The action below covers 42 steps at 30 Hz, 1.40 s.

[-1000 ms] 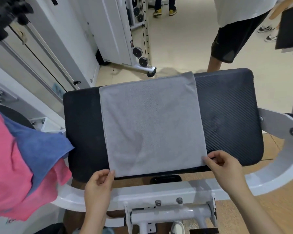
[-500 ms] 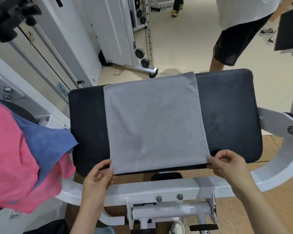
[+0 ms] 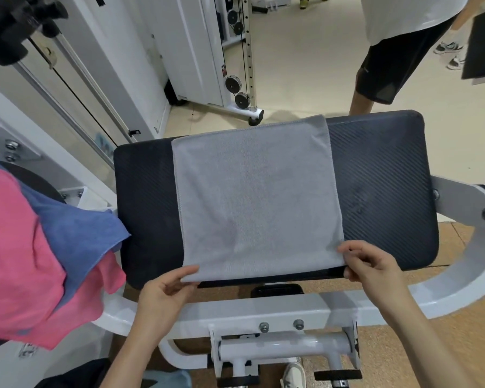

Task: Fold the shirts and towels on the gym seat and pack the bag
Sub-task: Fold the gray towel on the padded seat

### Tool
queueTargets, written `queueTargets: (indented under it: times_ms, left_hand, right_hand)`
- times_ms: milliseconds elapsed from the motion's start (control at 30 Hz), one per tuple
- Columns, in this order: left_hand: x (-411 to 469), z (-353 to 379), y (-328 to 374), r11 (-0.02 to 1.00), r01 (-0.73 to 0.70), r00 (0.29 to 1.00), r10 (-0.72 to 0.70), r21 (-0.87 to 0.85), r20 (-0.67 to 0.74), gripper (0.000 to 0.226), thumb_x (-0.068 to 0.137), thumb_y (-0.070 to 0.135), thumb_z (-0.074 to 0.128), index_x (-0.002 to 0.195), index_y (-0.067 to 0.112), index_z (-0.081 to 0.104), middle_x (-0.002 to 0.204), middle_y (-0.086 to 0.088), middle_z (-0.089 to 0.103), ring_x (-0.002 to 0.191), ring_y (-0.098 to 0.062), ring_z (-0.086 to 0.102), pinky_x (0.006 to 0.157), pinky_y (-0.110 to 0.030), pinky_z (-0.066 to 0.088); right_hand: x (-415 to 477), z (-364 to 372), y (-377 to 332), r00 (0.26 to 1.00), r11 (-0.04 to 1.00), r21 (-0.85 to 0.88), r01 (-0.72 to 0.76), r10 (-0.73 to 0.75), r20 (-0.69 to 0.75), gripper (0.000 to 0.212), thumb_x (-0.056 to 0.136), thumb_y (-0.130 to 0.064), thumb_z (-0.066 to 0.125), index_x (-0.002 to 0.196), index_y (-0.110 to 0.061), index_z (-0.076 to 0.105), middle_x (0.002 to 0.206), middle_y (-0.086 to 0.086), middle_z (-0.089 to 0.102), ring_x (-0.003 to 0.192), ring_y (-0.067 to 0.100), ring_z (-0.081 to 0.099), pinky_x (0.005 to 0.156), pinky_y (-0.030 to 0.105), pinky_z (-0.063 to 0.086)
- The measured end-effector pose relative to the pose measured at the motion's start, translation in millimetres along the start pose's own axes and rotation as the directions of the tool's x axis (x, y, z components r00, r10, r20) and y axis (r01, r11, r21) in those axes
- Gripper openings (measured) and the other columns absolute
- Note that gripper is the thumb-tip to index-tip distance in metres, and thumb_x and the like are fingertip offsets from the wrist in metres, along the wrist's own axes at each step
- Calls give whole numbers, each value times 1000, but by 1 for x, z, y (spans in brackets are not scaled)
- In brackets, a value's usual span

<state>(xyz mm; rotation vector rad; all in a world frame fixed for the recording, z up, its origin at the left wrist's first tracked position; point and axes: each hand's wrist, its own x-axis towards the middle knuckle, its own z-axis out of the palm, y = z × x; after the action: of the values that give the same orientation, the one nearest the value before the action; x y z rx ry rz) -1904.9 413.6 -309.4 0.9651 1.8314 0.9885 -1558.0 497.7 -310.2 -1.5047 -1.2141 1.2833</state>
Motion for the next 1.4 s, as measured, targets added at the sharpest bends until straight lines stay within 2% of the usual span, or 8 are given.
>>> queueTargets:
  times_ms: [100, 200, 367, 533, 867, 1167, 1267, 1400]
  left_hand:
    - [1, -1, 0, 980, -122, 992, 124, 160, -7, 35, 85, 1, 69, 95, 34, 73, 89, 19, 73, 88, 1, 65, 73, -3, 46]
    - [4, -3, -4, 894, -284, 955, 295, 347, 24, 31, 85, 6, 70, 99, 34, 72, 84, 16, 67, 83, -5, 60, 69, -6, 43]
    - [10, -7, -14, 371, -571, 738, 623, 732, 260, 23, 95, 25, 57, 106, 13, 73, 79, 5, 52, 75, -8, 41, 58, -18, 40]
    - [19, -15, -17, 184, -691, 602, 682, 699, 415, 30, 93, 23, 50, 106, 10, 73, 118, -4, 65, 109, -24, 56, 83, -40, 52]
    - [16, -23, 20, 511, -659, 700, 685, 553, 202, 50, 100, 47, 39, 107, 11, 72, 107, 7, 67, 104, 1, 57, 95, -7, 40]
    - [24, -31, 17, 448, -648, 713, 642, 616, 283, 55, 100, 51, 32, 107, 13, 71, 98, 13, 66, 92, 0, 57, 85, -4, 40]
    - [16, -34, 8, 432, -642, 738, 573, 633, 357, 51, 100, 54, 28, 97, 24, 68, 80, 15, 66, 77, -1, 56, 71, -11, 41]
    - [-1, -37, -6, 664, -463, 885, 316, 587, 341, 10, 96, 37, 55, 91, 40, 64, 77, 19, 66, 74, 0, 63, 65, -21, 49]
  right_hand:
    - [2, -4, 6, 987, 958, -239, 161, -151, 59, 18, 85, -1, 68, 90, -18, 73, 88, 3, 62, 76, 7, 61, 70, 15, 51]
    - [4, -5, 15, 930, 710, -610, 352, -342, 138, 36, 71, -11, 84, 104, -17, 70, 89, -5, 57, 74, 11, 58, 66, 18, 49]
    - [9, -5, 24, 788, 324, -795, 513, -546, 285, 50, 59, -13, 91, 103, -10, 69, 104, 8, 54, 88, 27, 53, 65, 39, 48]
    - [5, -17, 35, 746, 180, -797, 577, -513, 425, 47, 83, -35, 65, 127, -21, 58, 145, 9, 45, 130, 31, 42, 88, 47, 41]
    - [10, 9, 31, 630, 78, -695, 715, -503, 592, 48, 91, -28, 52, 138, -19, 51, 151, 4, 40, 137, 22, 41, 97, 44, 36]
    - [21, 3, 20, 585, 146, -652, 744, -614, 530, 33, 95, -25, 42, 113, -19, 68, 126, -3, 64, 114, 14, 56, 83, 34, 35]
    - [13, -12, 11, 623, 214, -614, 759, -512, 591, 28, 93, -32, 44, 104, -27, 70, 104, -16, 69, 96, 3, 59, 74, 30, 41]
    - [3, -29, -3, 768, 512, -607, 608, -185, 613, 24, 92, -26, 63, 83, -48, 58, 65, -20, 56, 62, 1, 52, 56, 17, 37]
